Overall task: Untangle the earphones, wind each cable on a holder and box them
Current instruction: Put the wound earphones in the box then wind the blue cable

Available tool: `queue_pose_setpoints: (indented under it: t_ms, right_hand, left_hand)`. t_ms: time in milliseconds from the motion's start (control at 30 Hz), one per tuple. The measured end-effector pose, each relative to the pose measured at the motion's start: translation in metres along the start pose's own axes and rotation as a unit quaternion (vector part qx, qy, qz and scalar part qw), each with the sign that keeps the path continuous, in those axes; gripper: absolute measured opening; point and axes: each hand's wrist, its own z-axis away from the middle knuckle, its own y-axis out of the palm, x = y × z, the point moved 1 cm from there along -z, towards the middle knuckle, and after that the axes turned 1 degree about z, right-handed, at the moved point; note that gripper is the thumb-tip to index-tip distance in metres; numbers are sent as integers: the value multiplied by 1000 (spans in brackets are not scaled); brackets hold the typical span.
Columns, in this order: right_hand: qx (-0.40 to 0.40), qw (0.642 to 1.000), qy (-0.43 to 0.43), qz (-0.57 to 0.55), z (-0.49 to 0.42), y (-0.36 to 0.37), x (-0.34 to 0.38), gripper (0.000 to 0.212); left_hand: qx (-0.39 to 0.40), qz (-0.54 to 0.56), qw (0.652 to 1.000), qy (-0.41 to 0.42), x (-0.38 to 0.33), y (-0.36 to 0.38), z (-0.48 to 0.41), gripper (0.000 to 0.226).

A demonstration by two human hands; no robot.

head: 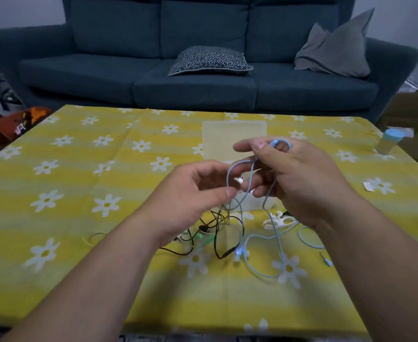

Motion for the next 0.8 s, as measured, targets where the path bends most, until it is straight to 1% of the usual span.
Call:
queue_pose_setpoints:
  t_ms: [67,133,200,267,367,467,500,600,733,800]
  right_hand:
    - [-1,1000,5,-21,-1,-2,0,24]
    - [1,999,12,-41,-1,-4,-1,25]
    - [0,999,14,-50,-1,-6,-1,25]
    - [-11,999,13,-51,-2,-9,-1,26]
    - [-29,999,15,-41,-2,-13,-1,26]
    - [-30,999,18,-22,-2,-14,-2,26]
    - [-29,999,17,-11,-1,-14,-2,26]
    - [-37,999,16,13,-2,-16,-3,27]
    - [-80,994,7,68,-3,-20,-7,27]
    - [-77,995,10,63,-4,-21,-9,28]
  left_hand:
    - [11,-36,999,-8,5,-2,-1,18]
    - [3,-97,995,-16,8,-5,-2,16]
    - [-37,-136,990,-18,11,-9,-3,19]
    - [-77,-152,985,-27,10,-14,-3,21]
    - [-94,-192,976,-37,10,-19,-5,23]
    - [-117,-278,953,-33,15,-20,-7,27]
    - [-133,-289,947,-38,18,-21,-8,26]
    - [-179,-278,942,-56,22,-21,-10,22]
    - [-207,-133,966,-79,14,-15,-10,27]
    - [-213,-110,967,-86,11,-15,-8,30]
